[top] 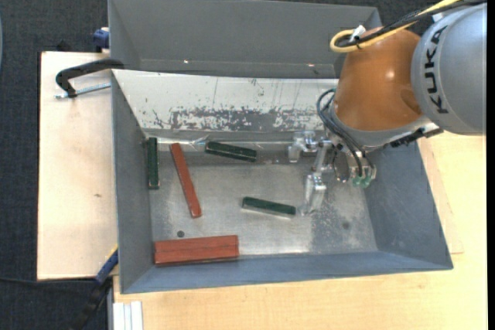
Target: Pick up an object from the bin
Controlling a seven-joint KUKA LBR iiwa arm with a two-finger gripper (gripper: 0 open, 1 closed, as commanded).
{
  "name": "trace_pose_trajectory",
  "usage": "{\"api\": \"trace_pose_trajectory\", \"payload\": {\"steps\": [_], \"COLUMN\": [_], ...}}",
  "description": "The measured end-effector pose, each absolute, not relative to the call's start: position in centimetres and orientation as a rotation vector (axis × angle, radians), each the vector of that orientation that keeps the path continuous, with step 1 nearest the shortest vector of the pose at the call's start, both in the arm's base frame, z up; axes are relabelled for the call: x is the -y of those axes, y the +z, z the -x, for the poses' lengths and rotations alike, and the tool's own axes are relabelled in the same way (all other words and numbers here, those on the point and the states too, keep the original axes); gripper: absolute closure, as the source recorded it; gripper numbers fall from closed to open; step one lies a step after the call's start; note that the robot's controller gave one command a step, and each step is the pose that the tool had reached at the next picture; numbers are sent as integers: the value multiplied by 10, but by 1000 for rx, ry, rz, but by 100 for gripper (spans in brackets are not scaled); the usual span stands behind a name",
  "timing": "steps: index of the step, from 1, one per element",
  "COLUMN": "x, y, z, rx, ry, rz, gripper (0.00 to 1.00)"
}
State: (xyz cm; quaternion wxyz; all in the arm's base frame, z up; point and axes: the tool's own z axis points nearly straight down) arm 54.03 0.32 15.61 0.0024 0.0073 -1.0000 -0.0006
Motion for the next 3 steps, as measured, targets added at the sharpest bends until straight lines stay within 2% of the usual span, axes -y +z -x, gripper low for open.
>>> {"api": "trace_pose_trajectory", "payload": {"steps": [1,2,3], "x": [21,-2,-105], "y": [139,88,71], "z": [-540,-538,-534], "rx": [3146,3054,2949], "ry": [1,1,-3], "rz": [-242,-737,-1098], "gripper": [0,0,100]}}
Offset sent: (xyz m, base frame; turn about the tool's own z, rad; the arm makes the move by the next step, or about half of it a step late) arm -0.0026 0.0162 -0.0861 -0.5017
